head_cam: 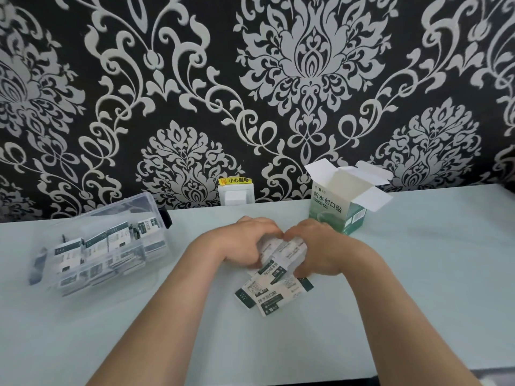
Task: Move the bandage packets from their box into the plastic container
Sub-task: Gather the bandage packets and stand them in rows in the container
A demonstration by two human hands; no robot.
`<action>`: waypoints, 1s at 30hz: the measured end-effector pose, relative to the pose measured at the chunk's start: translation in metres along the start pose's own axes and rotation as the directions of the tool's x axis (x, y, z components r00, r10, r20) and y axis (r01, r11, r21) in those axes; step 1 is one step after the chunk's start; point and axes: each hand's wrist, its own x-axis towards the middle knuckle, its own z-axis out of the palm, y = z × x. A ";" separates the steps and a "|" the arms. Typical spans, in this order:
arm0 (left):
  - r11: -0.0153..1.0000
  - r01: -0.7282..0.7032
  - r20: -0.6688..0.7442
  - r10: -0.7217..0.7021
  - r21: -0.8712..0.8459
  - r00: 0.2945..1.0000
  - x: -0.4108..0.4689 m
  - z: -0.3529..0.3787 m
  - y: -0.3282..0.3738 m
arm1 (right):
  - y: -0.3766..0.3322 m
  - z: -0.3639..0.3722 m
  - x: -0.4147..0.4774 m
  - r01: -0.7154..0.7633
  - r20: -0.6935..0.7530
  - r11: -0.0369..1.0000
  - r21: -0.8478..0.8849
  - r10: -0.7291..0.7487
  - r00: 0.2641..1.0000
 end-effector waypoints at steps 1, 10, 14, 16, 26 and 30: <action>1.000 0.011 0.004 -0.011 0.002 1.000 0.003 -0.001 0.000 | 0.001 -0.001 0.000 0.003 0.015 1.000 -0.012 -0.003 1.000; 1.000 0.025 -0.017 -0.024 0.012 1.000 0.004 -0.002 0.001 | -0.001 0.001 -0.001 0.038 0.017 0.999 0.039 -0.039 0.999; 0.999 0.023 -0.049 -0.021 0.043 0.999 0.005 -0.005 0.005 | 0.006 0.002 -0.006 0.084 -0.007 0.993 0.085 -0.084 0.996; 0.999 0.023 -0.060 -0.020 0.038 0.998 0.006 -0.004 0.006 | 0.011 0.003 -0.005 0.094 -0.071 0.993 0.071 -0.089 0.993; 0.998 -0.002 0.024 0.000 0.069 1.000 -0.006 -0.005 -0.011 | 0.013 0.001 0.013 0.119 -0.120 0.991 0.068 -0.110 0.987; 0.999 0.000 -0.014 0.001 0.033 1.000 -0.009 -0.003 -0.012 | 0.012 0.001 0.013 0.111 -0.059 0.992 0.064 -0.108 0.992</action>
